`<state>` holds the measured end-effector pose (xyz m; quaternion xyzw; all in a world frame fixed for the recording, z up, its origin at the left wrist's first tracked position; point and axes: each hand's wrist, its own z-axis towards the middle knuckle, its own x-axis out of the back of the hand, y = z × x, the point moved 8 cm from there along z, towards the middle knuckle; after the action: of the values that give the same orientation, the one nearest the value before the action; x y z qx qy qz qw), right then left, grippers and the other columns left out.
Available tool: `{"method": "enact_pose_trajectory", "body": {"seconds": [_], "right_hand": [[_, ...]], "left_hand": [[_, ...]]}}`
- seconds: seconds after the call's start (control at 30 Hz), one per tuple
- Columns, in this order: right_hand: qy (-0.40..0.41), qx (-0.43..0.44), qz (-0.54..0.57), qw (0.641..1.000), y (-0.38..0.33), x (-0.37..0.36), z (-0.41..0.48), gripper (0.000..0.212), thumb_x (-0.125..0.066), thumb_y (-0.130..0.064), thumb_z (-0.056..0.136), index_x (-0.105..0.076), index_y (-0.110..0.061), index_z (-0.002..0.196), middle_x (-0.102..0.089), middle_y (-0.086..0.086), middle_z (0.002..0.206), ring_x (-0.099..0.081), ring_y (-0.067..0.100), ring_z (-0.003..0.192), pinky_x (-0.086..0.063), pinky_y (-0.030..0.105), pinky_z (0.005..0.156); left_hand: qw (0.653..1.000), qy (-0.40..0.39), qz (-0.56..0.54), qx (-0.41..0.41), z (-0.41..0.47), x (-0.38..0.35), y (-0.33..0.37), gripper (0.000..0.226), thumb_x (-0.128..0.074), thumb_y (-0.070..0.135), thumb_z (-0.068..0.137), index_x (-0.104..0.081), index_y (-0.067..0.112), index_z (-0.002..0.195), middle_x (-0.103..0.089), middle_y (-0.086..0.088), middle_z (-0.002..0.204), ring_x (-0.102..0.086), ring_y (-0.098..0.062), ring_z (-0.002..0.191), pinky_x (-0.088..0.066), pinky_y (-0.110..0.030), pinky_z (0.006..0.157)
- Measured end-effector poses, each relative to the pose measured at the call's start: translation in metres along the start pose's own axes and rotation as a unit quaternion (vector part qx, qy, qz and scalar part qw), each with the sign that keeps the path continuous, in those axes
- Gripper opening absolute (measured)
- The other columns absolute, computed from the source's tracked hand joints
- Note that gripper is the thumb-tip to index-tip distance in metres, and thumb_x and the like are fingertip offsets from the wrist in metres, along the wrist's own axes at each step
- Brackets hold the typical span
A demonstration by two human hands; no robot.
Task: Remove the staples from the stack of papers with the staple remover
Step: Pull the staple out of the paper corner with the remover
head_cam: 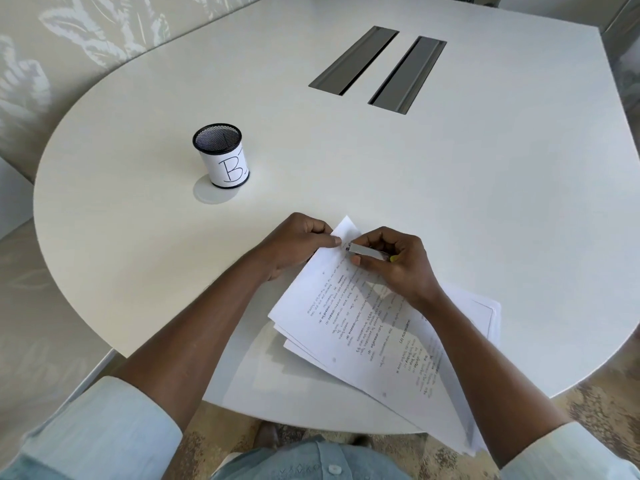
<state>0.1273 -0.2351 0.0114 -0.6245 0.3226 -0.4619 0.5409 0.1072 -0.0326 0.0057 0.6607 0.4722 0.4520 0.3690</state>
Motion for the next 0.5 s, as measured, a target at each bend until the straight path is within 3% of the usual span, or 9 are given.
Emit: {"method": "enact_pose_trajectory", "body": {"seconds": [0.13, 0.2, 0.27, 0.37, 0.5], "right_hand": [[-0.015, -0.003, -0.004, 1.0, -0.0015, -0.0002, -0.0002, 0.016, -0.091, -0.014, 0.089, -0.082, -0.012, 0.102, -0.085, 0.007, 0.099, -0.078, 0.037, 0.096, -0.061, 0.046, 0.082], [-0.021, -0.003, 0.0, 1.0, -0.0028, -0.0017, 0.0003, 0.016, -0.09, -0.013, 0.09, -0.082, -0.011, 0.103, -0.085, 0.007, 0.1, -0.08, 0.031, 0.095, -0.06, 0.039, 0.082], [-0.018, 0.007, 0.002, 1.0, -0.0051, -0.0017, 0.0022, 0.018, -0.091, -0.01, 0.089, -0.082, -0.01, 0.104, -0.085, 0.007, 0.102, -0.081, 0.033, 0.097, -0.063, 0.041, 0.085], [-0.012, 0.025, -0.002, 1.0, -0.007, -0.0032, 0.007, 0.021, -0.092, -0.003, 0.085, -0.082, -0.009, 0.102, -0.085, 0.006, 0.1, -0.081, 0.031, 0.096, -0.062, 0.038, 0.086], [-0.007, 0.02, 0.013, 1.0, -0.0016, -0.0033, 0.0069, 0.024, -0.091, 0.004, 0.081, -0.082, -0.007, 0.1, -0.086, 0.005, 0.098, -0.082, 0.023, 0.094, -0.064, 0.034, 0.088]], "left_hand": [[1.0, -0.014, -0.006, 0.008, -0.0015, -0.0056, -0.0021, 0.037, -0.076, 0.017, 0.097, -0.061, -0.017, 0.092, -0.048, -0.013, 0.08, -0.038, -0.028, 0.072, -0.036, -0.029, 0.062], [1.0, -0.012, -0.011, 0.011, -0.0019, -0.006, -0.0034, 0.034, -0.075, 0.015, 0.098, -0.063, -0.016, 0.09, -0.049, -0.016, 0.079, -0.042, -0.026, 0.069, -0.038, -0.028, 0.061], [1.0, -0.016, -0.009, 0.006, -0.0019, -0.0078, -0.0023, 0.036, -0.075, 0.02, 0.1, -0.065, -0.012, 0.086, -0.053, -0.014, 0.075, -0.047, -0.024, 0.068, -0.04, -0.027, 0.062], [1.0, -0.005, 0.025, -0.018, -0.0024, -0.0104, 0.0031, 0.046, -0.073, 0.025, 0.104, -0.054, -0.003, 0.072, -0.037, -0.008, 0.063, -0.035, -0.014, 0.05, -0.035, -0.018, 0.05], [0.999, 0.0, 0.042, -0.033, 0.0006, -0.0107, 0.0034, 0.051, -0.074, 0.024, 0.103, -0.044, 0.0, 0.069, -0.027, -0.007, 0.065, -0.026, -0.016, 0.052, -0.027, -0.024, 0.049]]}}
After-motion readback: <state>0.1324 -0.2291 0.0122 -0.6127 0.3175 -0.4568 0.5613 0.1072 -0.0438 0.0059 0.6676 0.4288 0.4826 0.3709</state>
